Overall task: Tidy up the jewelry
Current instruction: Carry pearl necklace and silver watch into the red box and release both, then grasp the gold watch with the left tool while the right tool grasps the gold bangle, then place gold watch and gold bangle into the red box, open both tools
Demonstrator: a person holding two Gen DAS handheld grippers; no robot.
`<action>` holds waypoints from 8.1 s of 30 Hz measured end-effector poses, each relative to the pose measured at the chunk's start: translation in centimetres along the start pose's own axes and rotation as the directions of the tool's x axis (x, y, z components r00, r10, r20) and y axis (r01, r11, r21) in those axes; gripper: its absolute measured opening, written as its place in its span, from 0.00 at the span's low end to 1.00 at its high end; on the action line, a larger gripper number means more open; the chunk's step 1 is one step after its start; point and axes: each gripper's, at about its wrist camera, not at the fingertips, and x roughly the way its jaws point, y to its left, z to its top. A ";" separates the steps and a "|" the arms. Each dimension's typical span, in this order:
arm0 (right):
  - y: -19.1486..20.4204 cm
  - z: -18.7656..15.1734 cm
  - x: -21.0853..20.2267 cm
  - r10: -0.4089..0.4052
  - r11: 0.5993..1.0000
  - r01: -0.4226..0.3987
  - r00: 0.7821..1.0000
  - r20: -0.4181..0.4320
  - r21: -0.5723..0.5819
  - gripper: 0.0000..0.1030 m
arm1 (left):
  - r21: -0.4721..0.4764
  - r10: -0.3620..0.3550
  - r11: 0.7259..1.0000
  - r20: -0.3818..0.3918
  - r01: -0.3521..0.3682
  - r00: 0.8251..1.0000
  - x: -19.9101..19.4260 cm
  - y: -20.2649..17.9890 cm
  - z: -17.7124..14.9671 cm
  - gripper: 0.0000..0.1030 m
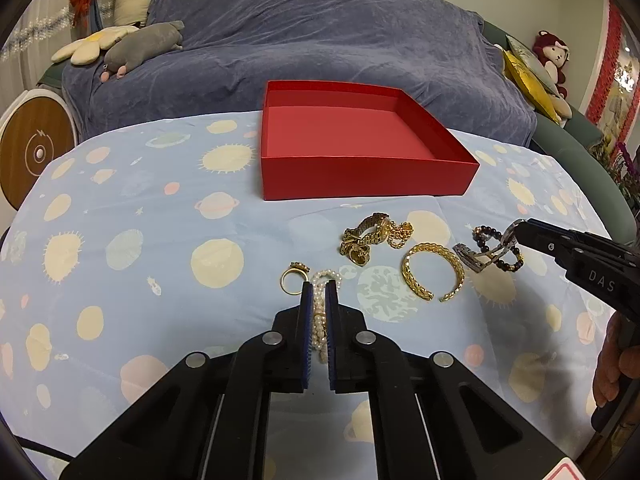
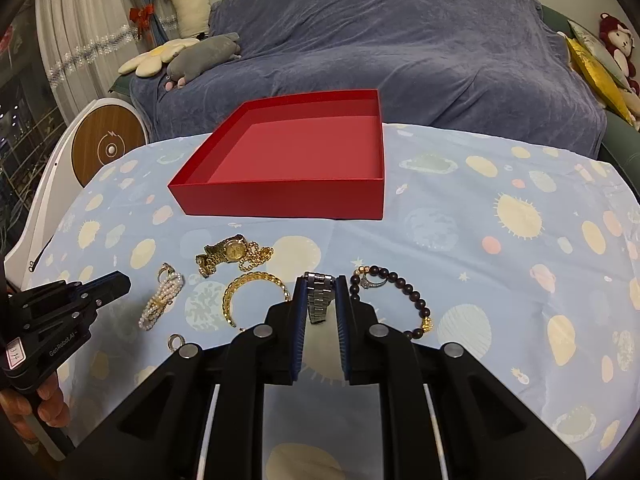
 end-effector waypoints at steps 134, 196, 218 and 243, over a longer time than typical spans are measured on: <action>-2.0 -0.4 3.4 -0.035 0.999 0.035 0.997 -0.065 -0.010 0.49 | 0.123 0.014 0.992 -0.050 -0.007 0.999 8.8 -3.0 3.5 0.62; -1.7 11.3 8.1 0.005 1.000 -0.005 1.000 -0.005 -0.003 0.03 | 0.108 -0.028 0.994 0.026 0.025 0.999 5.6 -0.7 15.1 0.11; -1.5 13.3 14.2 -0.077 0.997 0.077 0.997 -0.023 -0.001 0.29 | 0.045 0.093 0.995 -0.049 -0.091 0.994 13.7 1.0 16.0 0.03; -1.1 -0.4 -2.4 -0.050 0.999 0.050 0.999 0.004 -0.010 0.54 | 0.086 0.243 0.967 -0.004 -0.241 0.970 1.2 -1.3 4.8 0.65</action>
